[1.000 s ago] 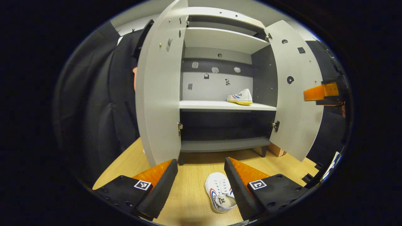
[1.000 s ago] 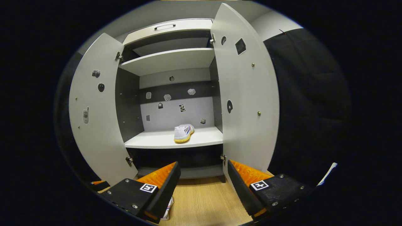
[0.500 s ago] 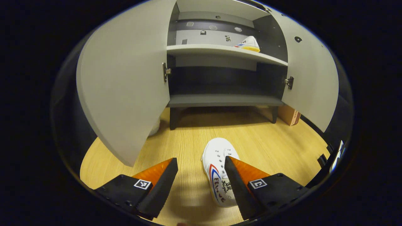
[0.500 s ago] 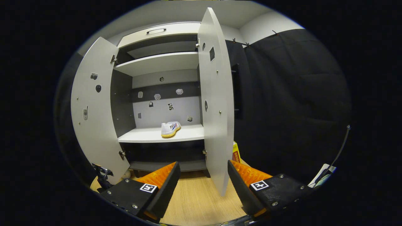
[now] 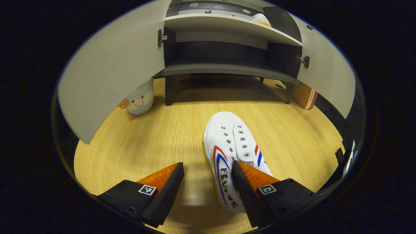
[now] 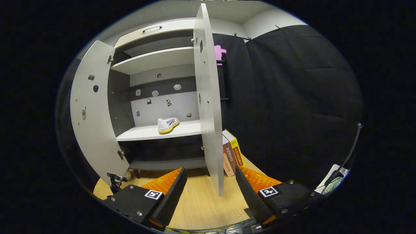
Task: Grab one shoe with the right hand and put it into the shoe cabinet, grab the other shoe with the left hand and put it into the shoe cabinet; then close the right door with the right hand and the left door with the left hand.
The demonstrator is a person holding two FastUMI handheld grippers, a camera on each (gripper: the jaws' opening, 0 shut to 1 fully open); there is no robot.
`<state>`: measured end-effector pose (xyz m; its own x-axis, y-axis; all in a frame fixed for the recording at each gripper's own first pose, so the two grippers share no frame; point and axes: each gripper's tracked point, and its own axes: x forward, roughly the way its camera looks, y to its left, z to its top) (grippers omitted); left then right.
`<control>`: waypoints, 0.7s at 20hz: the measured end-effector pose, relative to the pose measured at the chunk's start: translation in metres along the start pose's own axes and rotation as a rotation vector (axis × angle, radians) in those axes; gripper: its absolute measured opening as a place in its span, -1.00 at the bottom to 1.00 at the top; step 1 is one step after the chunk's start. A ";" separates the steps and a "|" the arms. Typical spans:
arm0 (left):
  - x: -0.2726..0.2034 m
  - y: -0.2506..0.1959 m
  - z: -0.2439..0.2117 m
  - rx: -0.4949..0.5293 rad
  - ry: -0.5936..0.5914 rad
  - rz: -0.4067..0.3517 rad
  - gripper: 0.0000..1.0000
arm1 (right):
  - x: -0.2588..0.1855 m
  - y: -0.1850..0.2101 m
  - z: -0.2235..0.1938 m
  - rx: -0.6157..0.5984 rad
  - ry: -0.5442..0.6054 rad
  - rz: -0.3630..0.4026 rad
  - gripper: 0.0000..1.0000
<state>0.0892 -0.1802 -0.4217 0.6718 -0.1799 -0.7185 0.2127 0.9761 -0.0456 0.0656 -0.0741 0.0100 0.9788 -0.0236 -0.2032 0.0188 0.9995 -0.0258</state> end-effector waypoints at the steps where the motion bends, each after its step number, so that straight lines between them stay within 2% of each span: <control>1: 0.002 -0.001 -0.002 -0.007 0.018 -0.006 0.94 | 0.000 -0.002 -0.001 0.000 0.001 0.000 0.85; 2: 0.003 -0.006 -0.002 -0.015 0.025 -0.025 0.92 | 0.001 -0.003 -0.001 -0.001 0.003 0.000 0.85; 3: 0.004 -0.010 -0.001 -0.011 0.027 -0.042 0.82 | 0.002 -0.005 -0.001 -0.001 0.003 -0.001 0.85; 5: 0.004 -0.021 -0.001 0.013 0.031 -0.072 0.42 | 0.003 -0.006 0.000 0.001 0.003 0.000 0.85; 6: 0.004 -0.019 -0.003 0.033 0.047 -0.055 -0.01 | 0.004 -0.006 0.001 0.004 0.004 0.003 0.85; 8: 0.004 -0.017 -0.003 0.032 0.109 -0.036 -0.12 | 0.005 -0.006 0.004 0.010 0.000 0.010 0.86; 9: 0.005 -0.011 -0.002 0.014 0.128 -0.011 -0.36 | 0.005 -0.006 0.005 0.011 -0.004 0.014 0.85; 11: 0.008 -0.012 0.001 -0.063 0.152 -0.015 -0.83 | 0.006 -0.008 0.009 0.008 -0.014 0.018 0.85; 14: 0.000 -0.009 0.004 -0.024 0.175 0.010 -0.86 | 0.006 -0.010 0.014 0.001 -0.027 0.031 0.85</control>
<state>0.0901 -0.1891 -0.4185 0.5398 -0.1484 -0.8286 0.1884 0.9807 -0.0529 0.0741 -0.0840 0.0230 0.9842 0.0075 -0.1771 -0.0110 0.9998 -0.0188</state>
